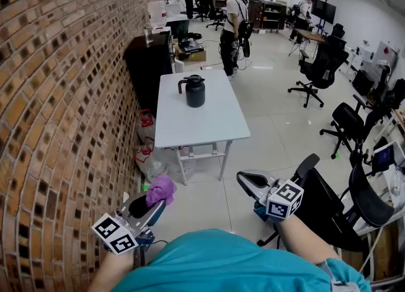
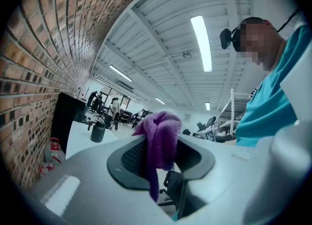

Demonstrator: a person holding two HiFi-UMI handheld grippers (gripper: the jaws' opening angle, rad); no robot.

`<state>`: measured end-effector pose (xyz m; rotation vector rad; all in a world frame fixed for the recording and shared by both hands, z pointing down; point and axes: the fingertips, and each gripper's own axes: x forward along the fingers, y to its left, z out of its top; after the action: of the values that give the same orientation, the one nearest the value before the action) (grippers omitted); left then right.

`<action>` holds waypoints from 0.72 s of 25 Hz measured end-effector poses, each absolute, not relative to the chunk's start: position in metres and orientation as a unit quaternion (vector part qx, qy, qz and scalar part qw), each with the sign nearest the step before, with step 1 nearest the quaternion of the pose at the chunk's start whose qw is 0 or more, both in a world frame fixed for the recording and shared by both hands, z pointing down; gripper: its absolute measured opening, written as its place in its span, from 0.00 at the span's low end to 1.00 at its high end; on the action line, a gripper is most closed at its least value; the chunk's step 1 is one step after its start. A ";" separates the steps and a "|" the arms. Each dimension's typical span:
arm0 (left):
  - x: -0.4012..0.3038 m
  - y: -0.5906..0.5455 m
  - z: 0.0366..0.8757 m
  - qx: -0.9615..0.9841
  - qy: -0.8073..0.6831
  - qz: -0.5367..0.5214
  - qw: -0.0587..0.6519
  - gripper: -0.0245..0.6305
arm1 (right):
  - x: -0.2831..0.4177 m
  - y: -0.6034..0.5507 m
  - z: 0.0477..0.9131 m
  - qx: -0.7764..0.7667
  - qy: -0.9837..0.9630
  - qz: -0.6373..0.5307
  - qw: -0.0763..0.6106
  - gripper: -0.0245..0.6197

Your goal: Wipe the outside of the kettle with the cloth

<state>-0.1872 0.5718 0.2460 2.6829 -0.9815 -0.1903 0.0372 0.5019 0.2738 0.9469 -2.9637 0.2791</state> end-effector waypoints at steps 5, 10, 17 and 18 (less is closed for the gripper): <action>-0.155 0.554 0.247 0.922 -0.353 -0.072 0.143 0.25 | 0.069 0.484 0.271 0.301 -0.950 0.080 0.016 0.04; -0.130 0.524 0.247 0.915 -0.364 -0.079 0.155 0.25 | 0.087 0.462 0.274 0.299 -0.951 0.083 0.001 0.04; -0.137 0.432 0.263 0.915 -0.354 -0.080 0.177 0.25 | 0.085 0.397 0.299 0.314 -0.944 0.102 0.008 0.04; -0.142 0.409 0.269 0.916 -0.348 -0.081 0.182 0.25 | 0.080 0.380 0.303 0.319 -0.942 0.103 0.010 0.04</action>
<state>-0.1424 0.4093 0.2688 2.5852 -0.9824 -0.2287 0.0800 0.3801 0.3027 0.9958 -2.9403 0.3206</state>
